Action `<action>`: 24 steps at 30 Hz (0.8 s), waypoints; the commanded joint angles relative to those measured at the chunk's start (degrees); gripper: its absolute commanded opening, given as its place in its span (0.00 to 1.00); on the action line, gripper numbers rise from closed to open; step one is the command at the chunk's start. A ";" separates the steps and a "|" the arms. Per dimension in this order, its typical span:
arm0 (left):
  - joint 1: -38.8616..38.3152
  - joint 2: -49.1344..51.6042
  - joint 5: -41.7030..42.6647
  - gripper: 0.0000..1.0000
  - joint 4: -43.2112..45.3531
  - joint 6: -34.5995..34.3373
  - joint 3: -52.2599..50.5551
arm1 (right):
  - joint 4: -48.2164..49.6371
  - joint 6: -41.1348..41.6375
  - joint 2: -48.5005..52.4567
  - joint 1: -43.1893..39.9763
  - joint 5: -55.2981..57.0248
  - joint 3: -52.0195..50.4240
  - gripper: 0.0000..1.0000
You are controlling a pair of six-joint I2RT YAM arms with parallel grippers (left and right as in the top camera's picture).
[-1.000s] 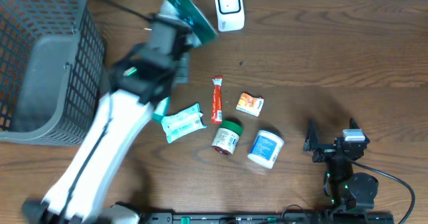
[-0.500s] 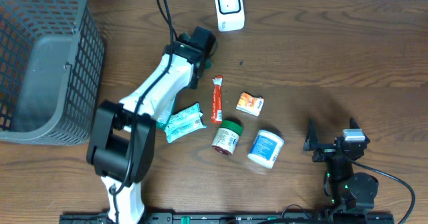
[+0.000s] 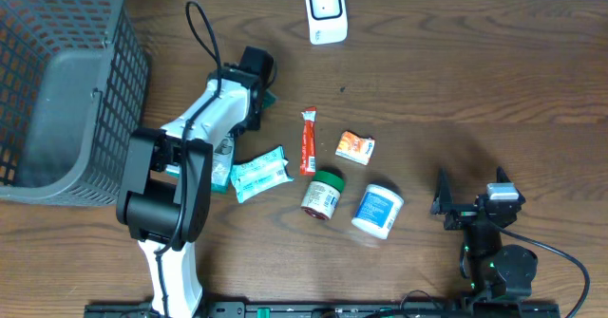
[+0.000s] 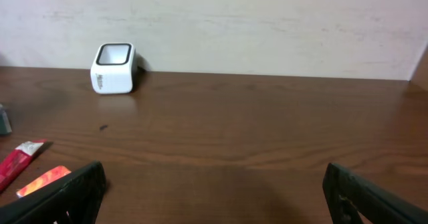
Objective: Scan the item barcode
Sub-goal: 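Lift the glove pack out and lower it left of the red packet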
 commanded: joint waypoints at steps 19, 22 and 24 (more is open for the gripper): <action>-0.09 0.20 24.74 0.07 2.25 -7.30 -3.72 | -0.26 0.57 -0.35 -0.28 0.35 -0.07 0.99; -0.09 0.20 24.87 0.13 2.47 -7.28 -3.72 | -0.24 0.57 -0.35 -0.28 0.35 -0.07 0.99; -0.07 0.09 24.87 0.45 2.62 -7.28 -3.54 | -0.26 0.57 -0.35 -0.28 0.35 -0.07 0.99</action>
